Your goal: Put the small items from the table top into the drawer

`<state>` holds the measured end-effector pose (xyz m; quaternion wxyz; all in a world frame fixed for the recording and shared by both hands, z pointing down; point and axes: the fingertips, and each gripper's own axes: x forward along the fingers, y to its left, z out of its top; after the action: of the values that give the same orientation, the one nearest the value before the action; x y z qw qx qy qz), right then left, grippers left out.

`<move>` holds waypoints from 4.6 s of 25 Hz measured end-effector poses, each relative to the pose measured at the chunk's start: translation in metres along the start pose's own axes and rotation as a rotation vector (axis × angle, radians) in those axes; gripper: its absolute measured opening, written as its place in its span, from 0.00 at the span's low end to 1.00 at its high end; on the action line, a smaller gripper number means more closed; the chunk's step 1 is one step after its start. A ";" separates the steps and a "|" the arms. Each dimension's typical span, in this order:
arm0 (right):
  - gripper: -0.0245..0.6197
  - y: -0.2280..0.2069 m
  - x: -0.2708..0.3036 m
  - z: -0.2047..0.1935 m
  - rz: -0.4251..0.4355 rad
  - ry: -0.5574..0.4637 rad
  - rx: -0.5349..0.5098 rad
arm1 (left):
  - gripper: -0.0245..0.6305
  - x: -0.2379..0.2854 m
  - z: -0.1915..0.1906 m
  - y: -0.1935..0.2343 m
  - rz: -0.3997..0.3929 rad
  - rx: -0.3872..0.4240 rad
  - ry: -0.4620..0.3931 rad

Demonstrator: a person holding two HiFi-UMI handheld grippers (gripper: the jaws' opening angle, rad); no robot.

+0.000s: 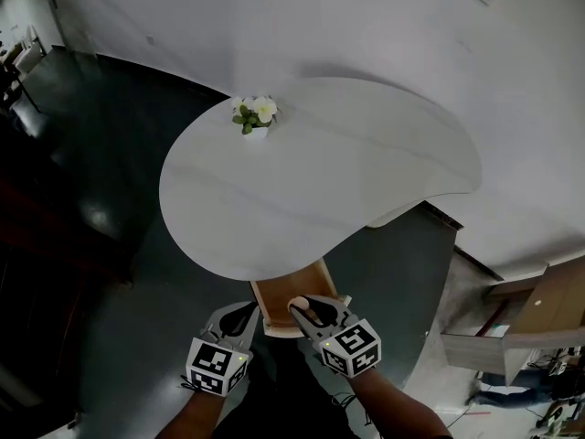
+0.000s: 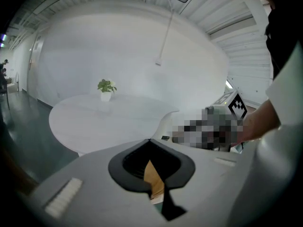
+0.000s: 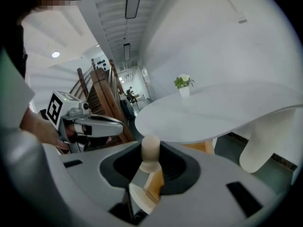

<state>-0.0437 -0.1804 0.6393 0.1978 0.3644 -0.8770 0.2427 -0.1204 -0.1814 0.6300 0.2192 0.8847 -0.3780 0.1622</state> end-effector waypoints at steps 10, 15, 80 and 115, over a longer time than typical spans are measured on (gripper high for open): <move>0.20 -0.010 0.045 -0.046 0.037 0.199 -0.195 | 0.05 0.012 -0.035 0.018 0.016 -0.025 0.025; 0.20 -0.013 0.054 -0.062 0.048 0.266 -0.236 | 0.05 0.014 -0.042 0.019 0.012 -0.016 0.044; 0.34 -0.010 0.088 -0.114 0.339 0.570 -0.728 | 0.05 -0.009 -0.057 0.035 0.077 -0.063 0.062; 0.09 0.002 -0.100 0.023 -0.009 -0.004 -0.125 | 0.05 -0.065 0.037 -0.034 0.132 -0.026 -0.034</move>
<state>0.0167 -0.1383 0.5679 0.2196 0.3559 -0.8891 0.1858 -0.1334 -0.1402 0.5602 0.2129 0.8577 -0.4412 0.1561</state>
